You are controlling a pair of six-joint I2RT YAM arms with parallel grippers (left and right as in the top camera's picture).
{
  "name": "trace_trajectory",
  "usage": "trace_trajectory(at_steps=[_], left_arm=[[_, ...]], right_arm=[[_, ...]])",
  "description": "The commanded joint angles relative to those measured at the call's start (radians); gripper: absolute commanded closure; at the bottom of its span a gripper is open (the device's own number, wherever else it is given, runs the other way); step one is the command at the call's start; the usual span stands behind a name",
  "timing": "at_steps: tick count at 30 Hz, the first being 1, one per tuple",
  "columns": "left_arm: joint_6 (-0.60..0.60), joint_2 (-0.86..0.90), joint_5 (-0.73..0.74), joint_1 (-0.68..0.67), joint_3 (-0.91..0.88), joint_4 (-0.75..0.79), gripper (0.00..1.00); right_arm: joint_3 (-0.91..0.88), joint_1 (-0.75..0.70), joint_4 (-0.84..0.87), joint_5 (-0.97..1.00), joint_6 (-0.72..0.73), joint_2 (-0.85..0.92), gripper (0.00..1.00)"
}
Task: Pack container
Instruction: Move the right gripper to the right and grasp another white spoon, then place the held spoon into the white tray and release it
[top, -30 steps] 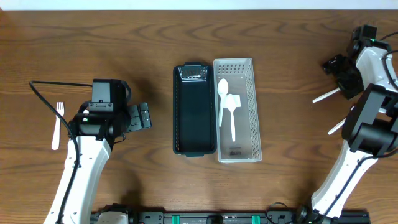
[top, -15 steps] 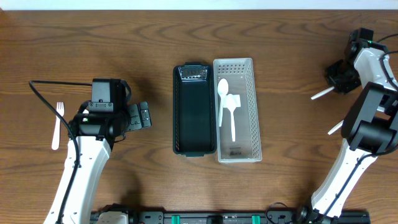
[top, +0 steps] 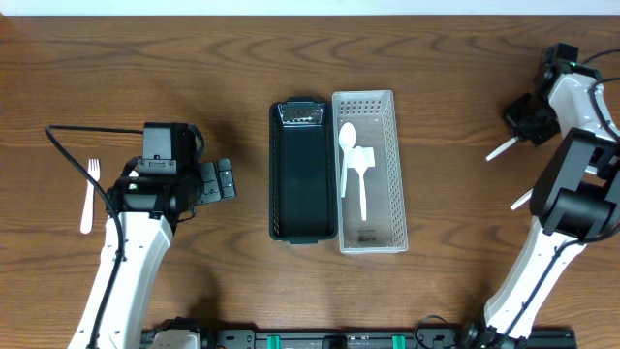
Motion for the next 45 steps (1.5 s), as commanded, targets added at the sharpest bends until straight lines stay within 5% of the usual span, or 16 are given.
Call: trace_trajectory(at_steps=[1, 11, 18, 30, 39, 45], left_arm=[[-0.013, 0.000, -0.011, -0.003, 0.013, -0.003, 0.02], [-0.013, 0.000, -0.011, -0.003, 0.013, -0.008, 0.02], [-0.013, 0.000, -0.012, -0.003, 0.013, -0.029, 0.02], [-0.013, 0.000, -0.011, -0.003, 0.013, -0.032, 0.02], [-0.013, 0.000, -0.011, -0.003, 0.013, -0.032, 0.02], [-0.013, 0.000, -0.011, -0.003, 0.013, -0.033, 0.02]], right_arm=[[0.000, 0.080, 0.005, -0.002, -0.101, -0.153, 0.99], [-0.001, 0.406, -0.026, -0.072, -0.306, -0.445, 0.99], [-0.033, 0.600, -0.086, -0.072, -0.311, -0.461, 0.98], [-0.357, 0.808, 0.031, -0.079, -0.243, -0.461, 0.96], [-0.413, 0.827, 0.095, -0.079, -0.243, -0.461, 0.68], [-0.401, 0.823, 0.140, -0.049, -0.244, -0.480, 0.67]])
